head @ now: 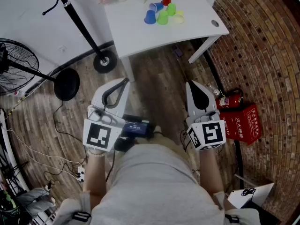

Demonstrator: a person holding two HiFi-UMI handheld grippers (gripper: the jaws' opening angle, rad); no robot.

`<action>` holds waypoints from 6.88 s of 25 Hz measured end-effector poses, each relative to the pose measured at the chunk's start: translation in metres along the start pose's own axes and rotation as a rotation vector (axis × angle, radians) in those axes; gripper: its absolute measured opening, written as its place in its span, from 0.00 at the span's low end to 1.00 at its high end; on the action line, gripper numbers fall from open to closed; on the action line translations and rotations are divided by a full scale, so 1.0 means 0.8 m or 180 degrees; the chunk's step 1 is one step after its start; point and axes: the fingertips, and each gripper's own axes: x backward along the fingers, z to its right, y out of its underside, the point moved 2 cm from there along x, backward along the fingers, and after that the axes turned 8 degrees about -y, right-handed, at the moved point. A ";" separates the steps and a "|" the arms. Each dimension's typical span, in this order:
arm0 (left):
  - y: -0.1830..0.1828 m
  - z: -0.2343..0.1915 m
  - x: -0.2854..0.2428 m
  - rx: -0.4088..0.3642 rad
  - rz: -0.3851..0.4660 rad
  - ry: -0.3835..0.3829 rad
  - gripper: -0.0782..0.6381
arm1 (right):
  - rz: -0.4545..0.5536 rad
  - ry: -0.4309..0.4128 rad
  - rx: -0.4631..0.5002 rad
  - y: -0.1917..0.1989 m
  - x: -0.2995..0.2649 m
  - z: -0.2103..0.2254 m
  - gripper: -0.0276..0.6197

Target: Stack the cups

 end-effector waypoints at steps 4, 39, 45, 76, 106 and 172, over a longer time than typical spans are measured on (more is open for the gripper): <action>0.001 -0.002 -0.001 0.0031 0.0020 -0.0004 0.10 | -0.0015 0.0018 0.0004 0.003 -0.001 0.001 0.05; -0.001 -0.037 0.003 0.0364 0.0336 0.0087 0.26 | -0.0004 0.0049 -0.0191 0.007 -0.018 -0.026 0.24; 0.012 -0.049 0.008 0.0223 0.0183 0.0166 0.26 | -0.0012 0.0127 -0.0187 0.010 -0.023 -0.044 0.24; 0.000 -0.091 -0.255 0.0206 0.0105 0.0003 0.26 | -0.0054 -0.0062 -0.0186 0.010 -0.174 0.188 0.24; 0.008 -0.148 -0.464 0.0103 -0.0306 0.0105 0.25 | -0.0296 -0.0334 -0.0408 0.042 -0.280 0.330 0.24; 0.262 -0.171 -0.777 0.0168 -0.2753 0.1845 0.44 | -0.0647 0.0358 -0.0874 0.108 -0.329 0.359 0.24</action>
